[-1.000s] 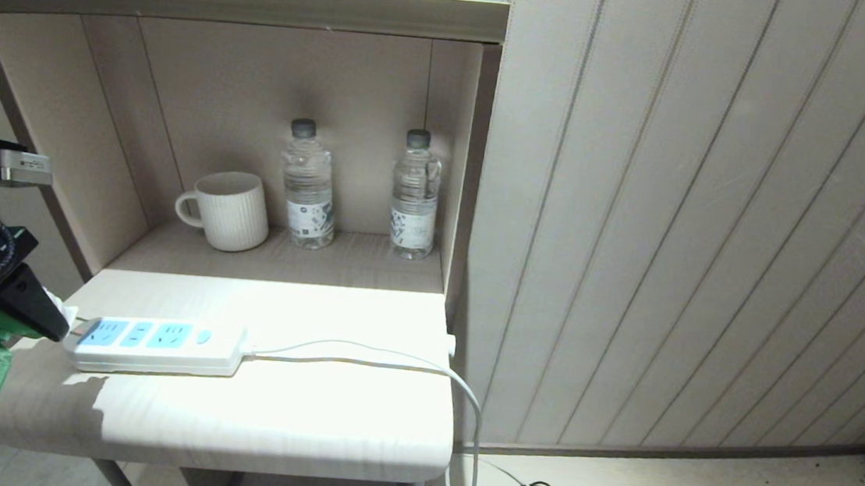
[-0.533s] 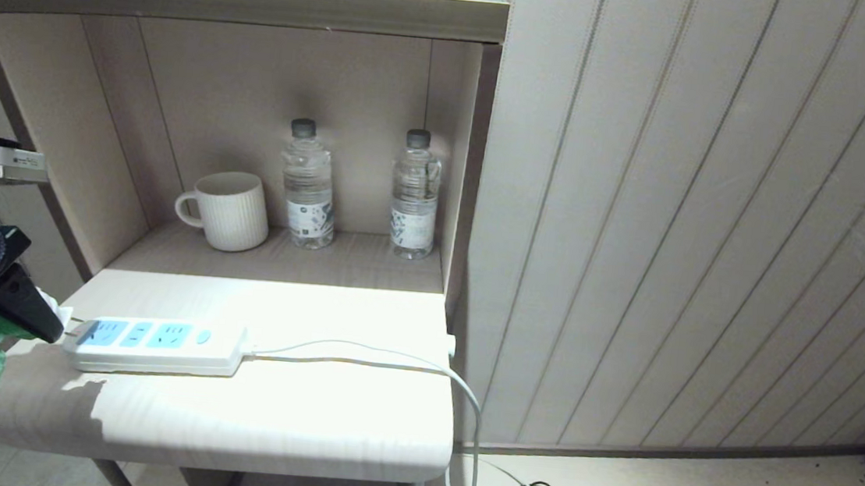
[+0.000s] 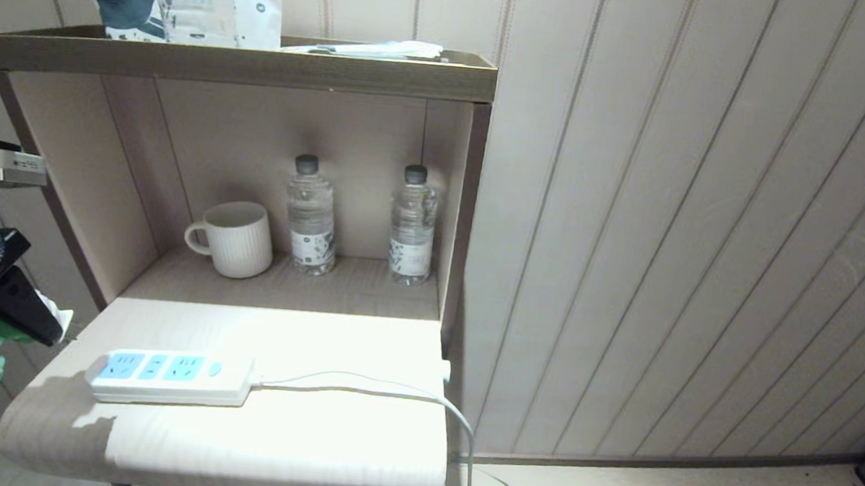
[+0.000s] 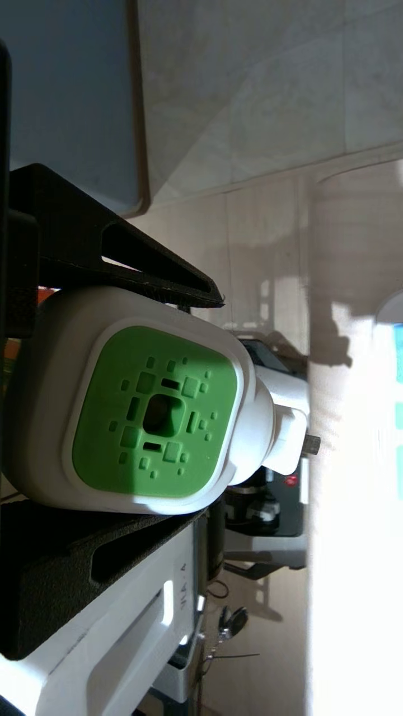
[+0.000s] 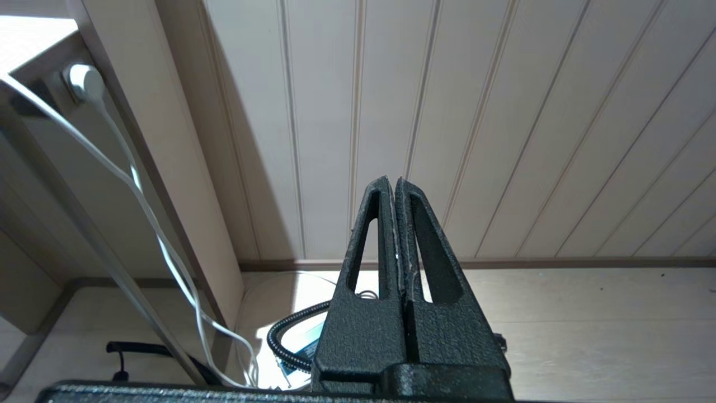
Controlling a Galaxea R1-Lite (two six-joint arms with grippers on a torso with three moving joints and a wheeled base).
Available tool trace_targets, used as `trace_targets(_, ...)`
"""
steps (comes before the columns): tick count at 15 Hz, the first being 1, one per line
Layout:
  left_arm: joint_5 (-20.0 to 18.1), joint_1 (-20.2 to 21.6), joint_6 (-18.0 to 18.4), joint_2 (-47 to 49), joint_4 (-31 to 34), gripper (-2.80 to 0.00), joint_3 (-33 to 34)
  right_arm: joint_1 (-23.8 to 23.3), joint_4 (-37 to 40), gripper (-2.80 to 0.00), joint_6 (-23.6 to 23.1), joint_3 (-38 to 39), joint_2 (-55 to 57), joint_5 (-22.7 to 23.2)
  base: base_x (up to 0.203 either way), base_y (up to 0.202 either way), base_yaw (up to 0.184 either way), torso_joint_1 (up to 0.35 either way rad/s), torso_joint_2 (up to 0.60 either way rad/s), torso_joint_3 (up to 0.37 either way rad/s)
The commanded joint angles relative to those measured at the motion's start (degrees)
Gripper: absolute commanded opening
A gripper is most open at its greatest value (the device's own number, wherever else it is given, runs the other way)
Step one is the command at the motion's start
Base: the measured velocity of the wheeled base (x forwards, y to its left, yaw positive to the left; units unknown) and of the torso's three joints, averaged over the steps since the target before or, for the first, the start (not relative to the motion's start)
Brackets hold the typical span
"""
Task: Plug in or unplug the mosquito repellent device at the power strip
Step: Insert the plug into the socket
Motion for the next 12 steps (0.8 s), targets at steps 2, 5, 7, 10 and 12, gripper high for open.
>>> trace_targets(2,-0.21,0.00,0.00,0.53,0.04,-2.80,1.38,0.03,0.01,-2.80,-0.05,-0.01,0.00,0.00,0.000,0.000,0.000,0.067,-0.16,-0.094)
trace_targets(5,-0.56,-0.36,0.04,2.25,-2.19,-2.80,4.88,0.03,0.01,-2.80,-0.05,-0.01,0.00,0.00,0.000,0.000,0.000,0.017,-0.03,-0.018)
trace_targets(7,-0.52,-0.62,-0.28,5.95,-7.10,-2.80,8.12,0.03,0.01,-2.80,-0.05,-0.01,0.00,0.00,0.000,0.000,0.000,0.000,0.00,0.000)
trace_targets(10,0.14,-0.69,-1.39,10.87,-11.55,-2.80,8.84,0.03,0.01,-2.80,-0.05,-0.01,0.00,0.00,0.000,0.000,0.000,0.000,0.00,0.000)
trace_targets(12,0.14,-0.69,-1.38,12.79,-10.47,-2.80,4.01,0.03,0.01,-2.80,-0.05,-0.01,0.00,0.00,0.000,0.000,0.000,0.000,0.00,0.000)
